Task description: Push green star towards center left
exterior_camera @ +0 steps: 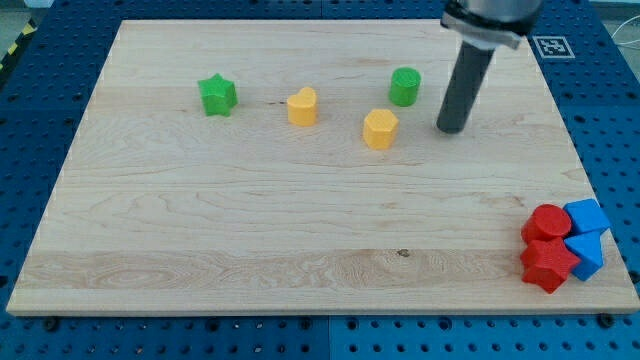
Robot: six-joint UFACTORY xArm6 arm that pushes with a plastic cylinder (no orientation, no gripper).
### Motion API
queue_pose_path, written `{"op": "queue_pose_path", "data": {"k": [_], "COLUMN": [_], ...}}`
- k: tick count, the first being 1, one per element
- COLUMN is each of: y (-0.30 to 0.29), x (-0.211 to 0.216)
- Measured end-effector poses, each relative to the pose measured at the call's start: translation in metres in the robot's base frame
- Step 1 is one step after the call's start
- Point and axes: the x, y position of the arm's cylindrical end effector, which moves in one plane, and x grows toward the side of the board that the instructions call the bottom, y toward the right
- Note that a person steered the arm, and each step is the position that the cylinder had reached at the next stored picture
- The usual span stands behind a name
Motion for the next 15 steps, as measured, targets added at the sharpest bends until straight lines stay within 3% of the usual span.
{"op": "queue_pose_path", "data": {"k": [3,4,7,10,15], "y": [-0.176,-0.233,-0.328,-0.279,-0.280], "x": [-0.064,-0.059,-0.050,-0.032,0.069]}}
